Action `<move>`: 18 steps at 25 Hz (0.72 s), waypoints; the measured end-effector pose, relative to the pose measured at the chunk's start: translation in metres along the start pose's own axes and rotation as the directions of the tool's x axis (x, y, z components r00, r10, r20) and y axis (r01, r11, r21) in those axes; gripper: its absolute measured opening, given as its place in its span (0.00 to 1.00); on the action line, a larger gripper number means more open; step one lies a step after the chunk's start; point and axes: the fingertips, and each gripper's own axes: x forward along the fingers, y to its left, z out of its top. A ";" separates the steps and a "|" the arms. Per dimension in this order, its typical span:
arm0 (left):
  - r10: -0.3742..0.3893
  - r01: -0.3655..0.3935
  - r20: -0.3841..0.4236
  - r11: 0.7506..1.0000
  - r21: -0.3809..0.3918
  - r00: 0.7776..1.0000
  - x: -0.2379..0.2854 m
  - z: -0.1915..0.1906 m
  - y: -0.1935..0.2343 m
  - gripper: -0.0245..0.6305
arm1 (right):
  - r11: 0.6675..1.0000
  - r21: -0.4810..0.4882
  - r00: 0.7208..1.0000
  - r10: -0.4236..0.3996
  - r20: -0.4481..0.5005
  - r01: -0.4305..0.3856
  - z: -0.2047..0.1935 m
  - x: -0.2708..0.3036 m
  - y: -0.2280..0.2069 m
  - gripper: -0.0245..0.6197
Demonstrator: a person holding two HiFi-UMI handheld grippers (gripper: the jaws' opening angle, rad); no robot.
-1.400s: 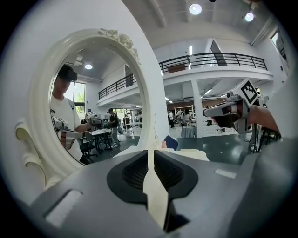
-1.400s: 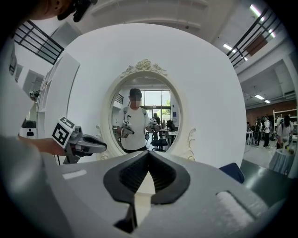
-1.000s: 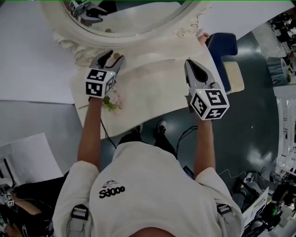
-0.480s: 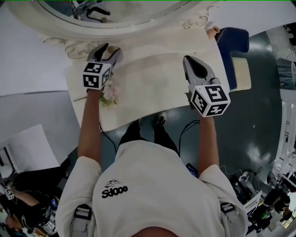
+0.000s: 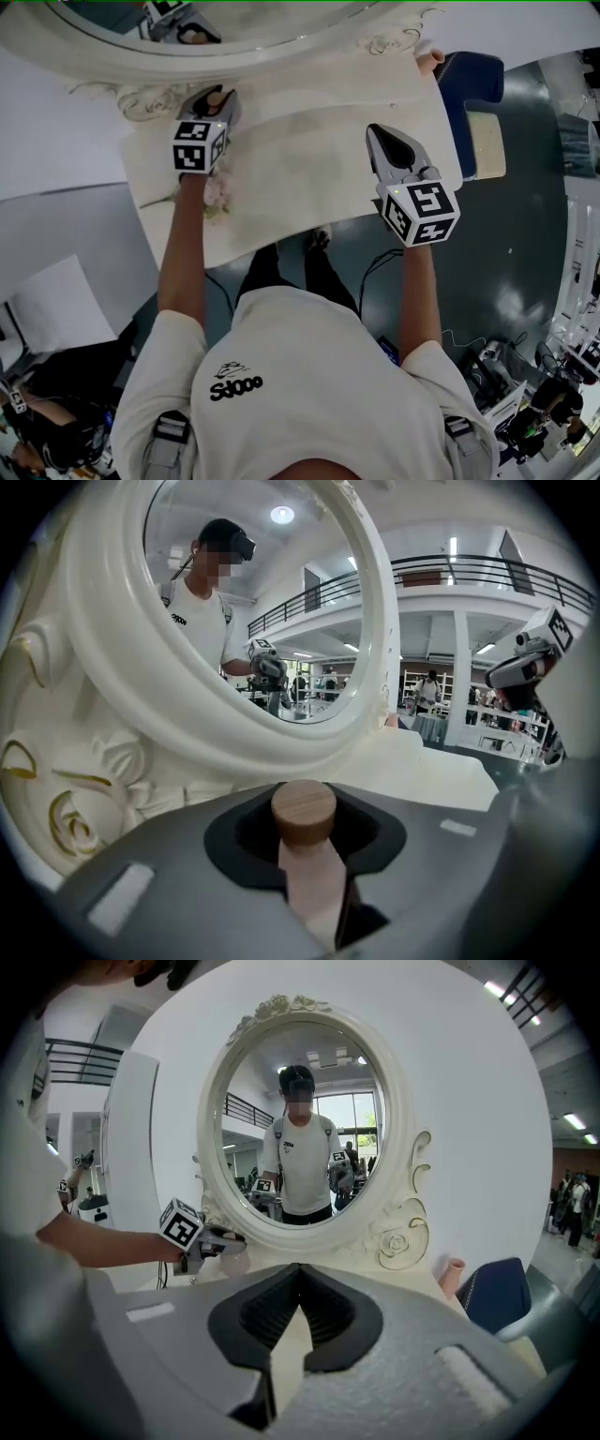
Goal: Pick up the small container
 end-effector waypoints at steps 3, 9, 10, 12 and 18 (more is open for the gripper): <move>-0.014 0.014 -0.018 1.000 0.005 1.000 0.003 0.001 -0.003 0.23 | 1.000 -0.001 1.000 -0.005 -0.010 0.005 -0.003 -0.004 0.000 0.04; -0.120 0.120 0.013 0.993 0.009 0.993 -0.006 0.024 -0.037 0.22 | 0.999 -0.025 0.999 -0.038 -0.001 0.038 0.006 -0.021 -0.006 0.04; -0.139 0.138 0.029 0.990 0.020 0.990 -0.010 0.033 -0.044 0.22 | 0.998 -0.039 0.999 -0.045 -0.001 0.045 0.008 -0.024 -0.006 0.04; -0.171 0.168 0.059 0.985 0.048 0.983 -0.019 0.051 -0.058 0.22 | 0.997 -0.049 0.998 -0.062 0.008 0.062 0.013 -0.032 -0.006 0.04; -0.272 0.253 0.123 0.956 0.146 0.955 -0.054 0.097 -0.106 0.22 | 0.992 -0.057 0.992 -0.113 0.062 0.116 0.034 -0.060 -0.010 0.04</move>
